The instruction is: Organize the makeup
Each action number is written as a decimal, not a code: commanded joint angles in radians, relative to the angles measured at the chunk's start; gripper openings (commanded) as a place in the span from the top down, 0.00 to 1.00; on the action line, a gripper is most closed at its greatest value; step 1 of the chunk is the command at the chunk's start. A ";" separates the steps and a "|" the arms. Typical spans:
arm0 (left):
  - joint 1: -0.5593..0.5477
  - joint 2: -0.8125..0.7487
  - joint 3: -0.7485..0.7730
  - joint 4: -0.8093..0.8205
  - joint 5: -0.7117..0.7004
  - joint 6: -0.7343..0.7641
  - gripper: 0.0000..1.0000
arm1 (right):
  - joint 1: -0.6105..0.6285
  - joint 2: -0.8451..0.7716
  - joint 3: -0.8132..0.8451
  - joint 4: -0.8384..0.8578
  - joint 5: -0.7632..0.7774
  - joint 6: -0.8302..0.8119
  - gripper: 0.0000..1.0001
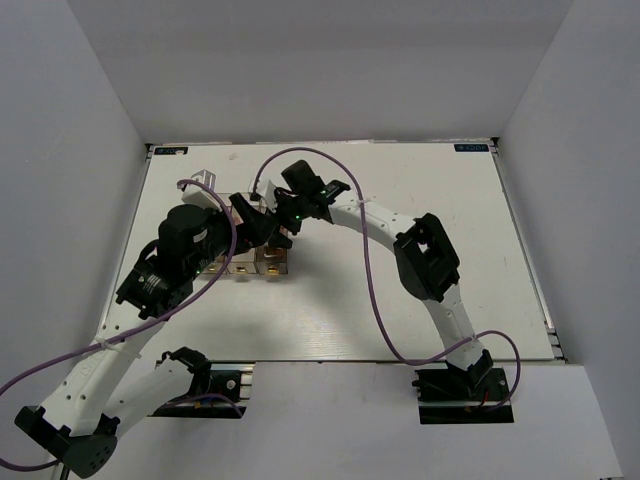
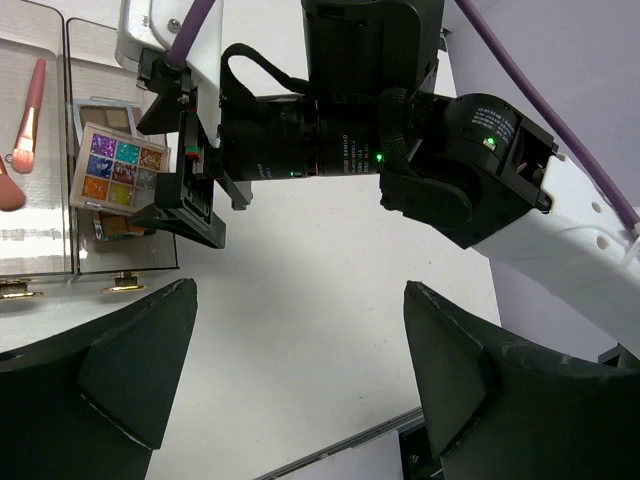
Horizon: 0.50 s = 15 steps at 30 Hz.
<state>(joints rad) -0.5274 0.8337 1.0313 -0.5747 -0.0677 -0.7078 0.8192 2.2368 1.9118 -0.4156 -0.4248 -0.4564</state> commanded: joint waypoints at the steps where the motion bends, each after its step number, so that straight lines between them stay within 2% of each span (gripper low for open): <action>1: -0.002 -0.010 0.012 0.015 -0.004 -0.004 0.06 | -0.002 -0.077 -0.022 0.034 -0.040 0.007 0.11; 8: -0.002 -0.004 0.033 0.010 -0.003 0.002 0.06 | -0.035 -0.143 -0.036 0.012 -0.032 0.071 0.11; 15: -0.002 -0.028 -0.017 0.032 0.008 -0.005 0.06 | -0.188 -0.328 -0.171 0.003 -0.057 0.150 0.11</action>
<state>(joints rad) -0.5274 0.8326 1.0271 -0.5621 -0.0673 -0.7078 0.7013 2.0182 1.7721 -0.4168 -0.4564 -0.3542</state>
